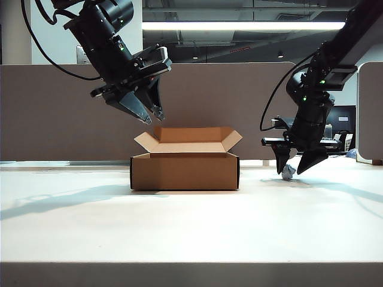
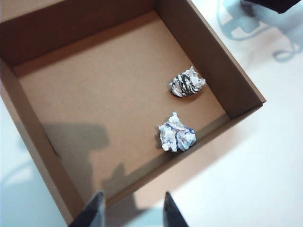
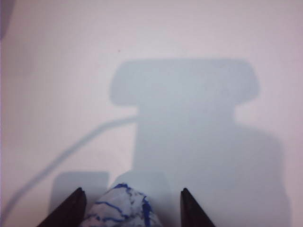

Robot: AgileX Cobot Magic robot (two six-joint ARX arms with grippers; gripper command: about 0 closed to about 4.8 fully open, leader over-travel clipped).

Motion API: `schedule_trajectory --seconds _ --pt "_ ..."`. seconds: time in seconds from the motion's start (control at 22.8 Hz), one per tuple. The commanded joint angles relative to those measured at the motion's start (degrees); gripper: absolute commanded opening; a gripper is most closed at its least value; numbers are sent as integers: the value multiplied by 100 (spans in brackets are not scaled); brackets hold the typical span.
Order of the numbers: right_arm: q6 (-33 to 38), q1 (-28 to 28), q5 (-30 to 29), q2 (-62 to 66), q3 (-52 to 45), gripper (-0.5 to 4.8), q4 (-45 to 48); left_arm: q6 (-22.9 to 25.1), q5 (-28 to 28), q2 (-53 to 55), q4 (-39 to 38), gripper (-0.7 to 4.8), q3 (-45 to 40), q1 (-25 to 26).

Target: Pick up all the paper balls on the table and put them in the paper box.

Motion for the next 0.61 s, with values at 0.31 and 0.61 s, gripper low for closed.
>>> schedule_trajectory --seconds 0.31,0.61 --pt "22 17 -2 -28 48 119 -68 -20 9 -44 9 152 17 -2" --pt "22 17 -98 -66 81 52 20 -20 9 -44 15 152 17 -2"
